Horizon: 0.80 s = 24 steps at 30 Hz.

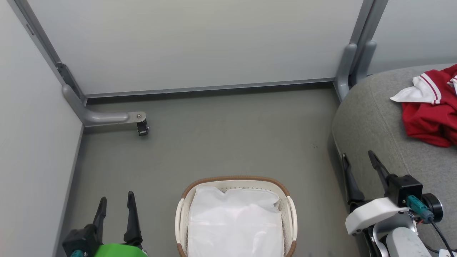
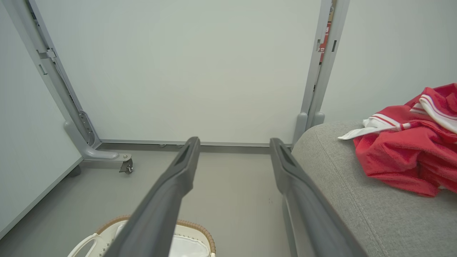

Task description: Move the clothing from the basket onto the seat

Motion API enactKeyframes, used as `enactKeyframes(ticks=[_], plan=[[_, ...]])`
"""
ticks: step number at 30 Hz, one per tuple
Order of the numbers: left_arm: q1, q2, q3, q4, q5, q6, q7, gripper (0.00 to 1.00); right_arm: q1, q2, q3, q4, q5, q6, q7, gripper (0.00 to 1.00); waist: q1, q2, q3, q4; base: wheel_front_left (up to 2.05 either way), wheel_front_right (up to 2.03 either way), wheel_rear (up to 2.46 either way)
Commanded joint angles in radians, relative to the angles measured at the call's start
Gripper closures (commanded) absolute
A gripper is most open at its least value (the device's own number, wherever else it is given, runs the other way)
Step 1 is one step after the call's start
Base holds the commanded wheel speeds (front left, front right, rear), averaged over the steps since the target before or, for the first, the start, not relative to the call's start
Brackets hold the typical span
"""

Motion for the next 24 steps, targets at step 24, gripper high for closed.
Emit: enactKeyframes(ticks=[24], plan=[[0.044,-0.050,0.063,0.017,0.056,-0.062,0.000,0.00,0.089,-0.003,0.026,-0.016,0.062,-0.001,-0.002,0.00,0.0001,0.0000,-0.005,0.002,0.00,0.00,0.00]])
